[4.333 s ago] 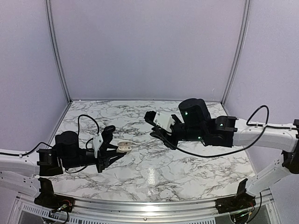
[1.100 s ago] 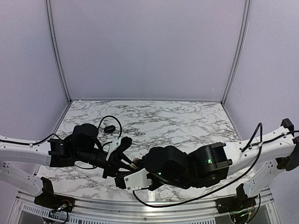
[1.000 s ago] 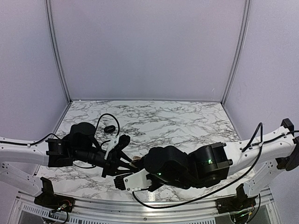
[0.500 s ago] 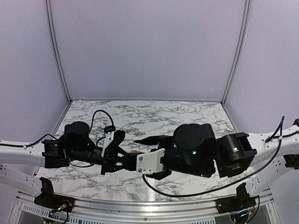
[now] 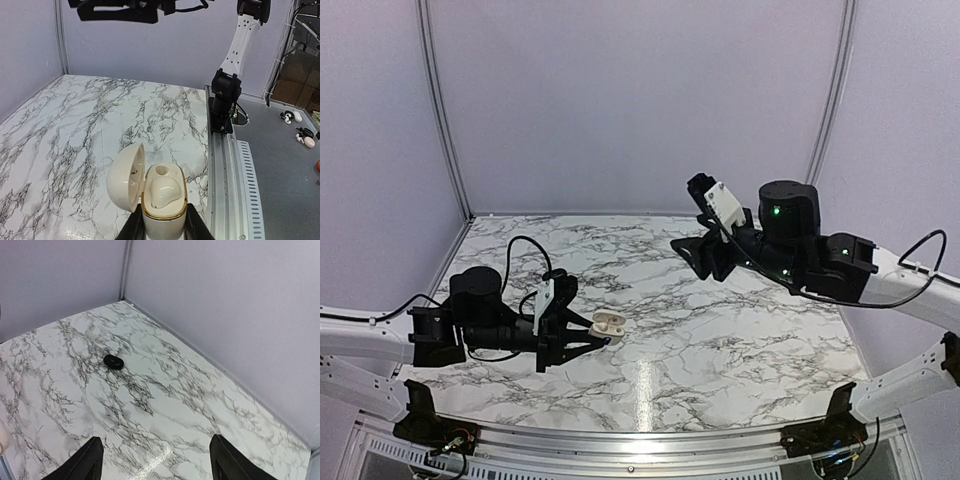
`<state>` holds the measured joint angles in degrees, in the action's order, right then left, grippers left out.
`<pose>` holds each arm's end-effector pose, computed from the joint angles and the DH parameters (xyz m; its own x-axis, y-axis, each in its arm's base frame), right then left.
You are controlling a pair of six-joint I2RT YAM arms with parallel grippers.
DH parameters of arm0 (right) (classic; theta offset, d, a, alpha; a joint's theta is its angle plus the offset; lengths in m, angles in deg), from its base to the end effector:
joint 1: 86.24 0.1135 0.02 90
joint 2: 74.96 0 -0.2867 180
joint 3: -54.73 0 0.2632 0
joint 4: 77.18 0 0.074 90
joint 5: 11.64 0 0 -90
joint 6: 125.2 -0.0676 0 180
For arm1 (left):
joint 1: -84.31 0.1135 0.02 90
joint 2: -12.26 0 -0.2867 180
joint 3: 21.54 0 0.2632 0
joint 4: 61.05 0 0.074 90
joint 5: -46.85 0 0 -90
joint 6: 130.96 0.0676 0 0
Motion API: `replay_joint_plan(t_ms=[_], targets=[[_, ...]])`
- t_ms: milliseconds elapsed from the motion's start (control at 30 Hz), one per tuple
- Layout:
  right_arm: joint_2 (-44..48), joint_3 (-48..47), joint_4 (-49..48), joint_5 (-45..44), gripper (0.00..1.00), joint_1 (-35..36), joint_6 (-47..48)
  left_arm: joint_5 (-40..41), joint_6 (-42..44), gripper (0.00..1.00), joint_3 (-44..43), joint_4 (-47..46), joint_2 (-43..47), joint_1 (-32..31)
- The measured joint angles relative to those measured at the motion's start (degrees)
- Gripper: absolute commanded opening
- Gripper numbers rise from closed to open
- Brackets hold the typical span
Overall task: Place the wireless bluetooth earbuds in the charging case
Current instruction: Move the right earbud to the center of the board.
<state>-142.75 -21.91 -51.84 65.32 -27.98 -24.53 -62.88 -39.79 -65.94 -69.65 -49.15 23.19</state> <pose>0.1738 0.2520 0.3797 -0.0144 -0.3662 -0.9304 -0.7300 0.6398 -0.2405 0.1107 -0.2480 0.2681 -0.0505 0.1314 -0.9900 0.9868 0.1595 -0.0292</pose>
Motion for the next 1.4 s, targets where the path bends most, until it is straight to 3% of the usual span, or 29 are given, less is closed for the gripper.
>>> replay_joint_plan(t_ms=[233,467,700,933,1400], targets=[[-0.87,7.74,4.68,3.82,0.72,-20.13,-17.14,0.83,-0.15,0.0,1.18,-2.23,0.02,0.0],[-5.44,11.96,10.91,2.14,0.77,-33.2,-20.44,0.98,-0.13,0.0,1.46,-2.47,0.0,0.02],[-7.17,19.96,7.13,9.46,0.81,-44.98,-25.7,0.92,-0.13,0.0,1.46,-2.54,-0.04,0.02],[-13.68,20.94,0.24,14.8,0.8,-49.37,-32.22,0.92,-0.11,0.0,1.46,-2.73,-0.04,0.02],[-13.97,33.44,-19.61,17.55,0.77,-50.95,-41.79,0.94,-0.09,0.0,1.75,-3.69,-0.04,0.02]])
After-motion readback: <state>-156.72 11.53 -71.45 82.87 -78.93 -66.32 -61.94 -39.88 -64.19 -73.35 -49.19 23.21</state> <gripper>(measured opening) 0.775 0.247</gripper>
